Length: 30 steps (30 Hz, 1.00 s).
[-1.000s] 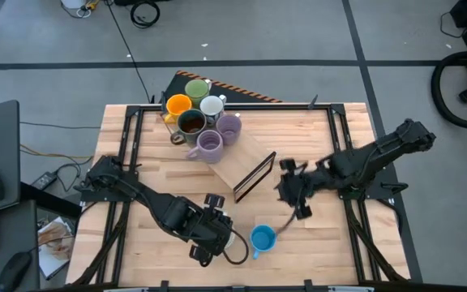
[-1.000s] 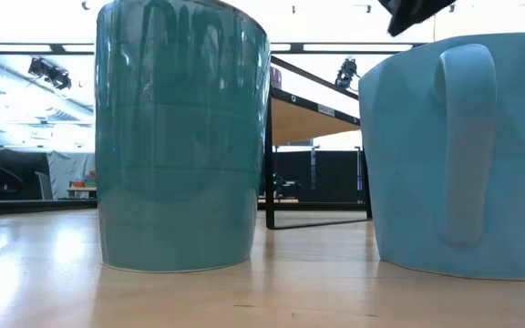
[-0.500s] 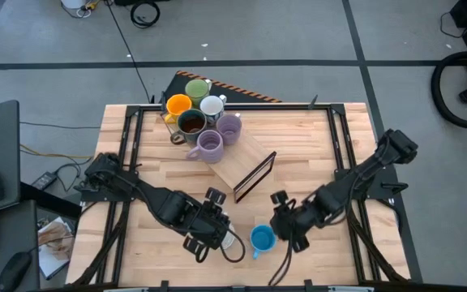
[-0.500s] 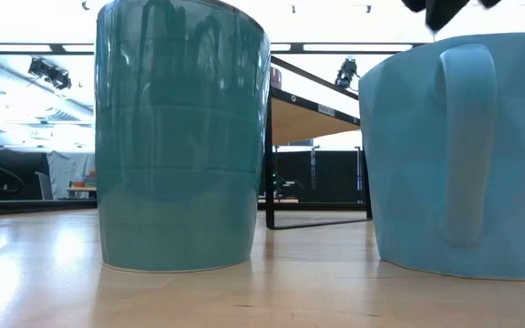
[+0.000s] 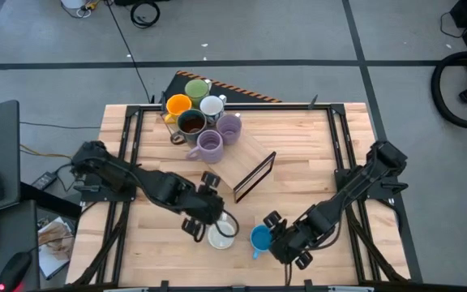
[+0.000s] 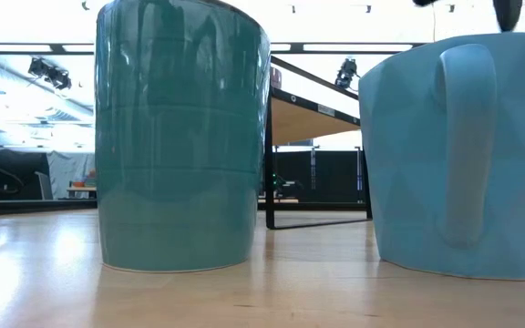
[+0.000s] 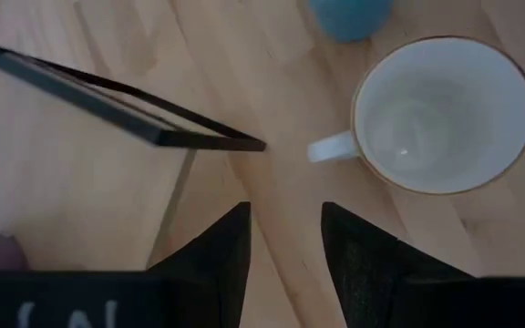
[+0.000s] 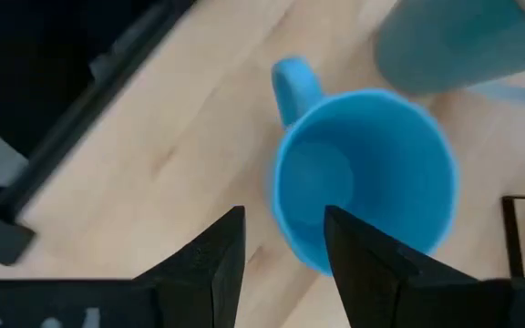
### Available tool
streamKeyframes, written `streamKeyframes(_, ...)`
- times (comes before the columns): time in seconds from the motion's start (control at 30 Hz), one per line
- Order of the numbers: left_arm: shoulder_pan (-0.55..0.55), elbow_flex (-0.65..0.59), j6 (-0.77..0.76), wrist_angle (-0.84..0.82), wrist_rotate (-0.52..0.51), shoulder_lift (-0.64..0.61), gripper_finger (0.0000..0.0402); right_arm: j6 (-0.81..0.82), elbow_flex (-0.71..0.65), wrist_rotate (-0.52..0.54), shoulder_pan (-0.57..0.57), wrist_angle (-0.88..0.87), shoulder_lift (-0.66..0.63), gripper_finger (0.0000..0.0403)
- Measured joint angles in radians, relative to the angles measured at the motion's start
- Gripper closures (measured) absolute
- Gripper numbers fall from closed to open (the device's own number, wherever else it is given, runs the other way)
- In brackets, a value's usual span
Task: Place coffee mugs
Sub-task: Put the blue mug on the shelf
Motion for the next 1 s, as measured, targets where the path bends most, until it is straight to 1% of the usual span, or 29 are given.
streamKeyframes(0.13, 0.033, -0.121, -0.001, 0.090, 0.003, -0.096, 0.0260, -0.036, 0.000, 0.003, -0.001, -0.006, 0.052, 0.0257)
streamKeyframes(0.23, 0.061, -0.174, -0.004, 0.124, 0.001, -0.157, 0.0260, -0.064, 0.000, 0.029, -0.002, -0.006, 0.075, 0.0265)
streamKeyframes(0.33, 0.089, -0.183, -0.005, 0.135, 0.001, -0.195, 0.0260, -0.085, 0.000, 0.063, -0.006, -0.010, 0.076, 0.0276)
streamKeyframes(0.43, 0.111, -0.183, -0.005, 0.147, 0.001, -0.226, 0.0260, -0.092, 0.000, 0.070, -0.019, -0.013, 0.072, 0.0294)
streamKeyframes(0.6, 0.132, -0.184, -0.004, 0.166, 0.026, -0.247, 0.0260, -0.093, 0.001, -0.006, -0.046, -0.010, 0.075, 0.0347)
streamKeyframes(0.67, 0.134, -0.184, -0.005, 0.160, 0.028, -0.245, 0.0260, -0.074, 0.002, -0.018, -0.056, -0.016, 0.076, 0.0370)
streamKeyframes(0.73, 0.132, -0.184, -0.005, 0.162, 0.028, -0.245, 0.0260, -0.032, 0.002, -0.019, -0.069, -0.059, 0.070, 0.0388)
streamKeyframes(1.0, 0.131, -0.184, -0.038, 0.171, 0.028, -0.243, 0.0260, 0.185, 0.001, -0.020, -0.129, -0.292, 0.039, 0.0383)
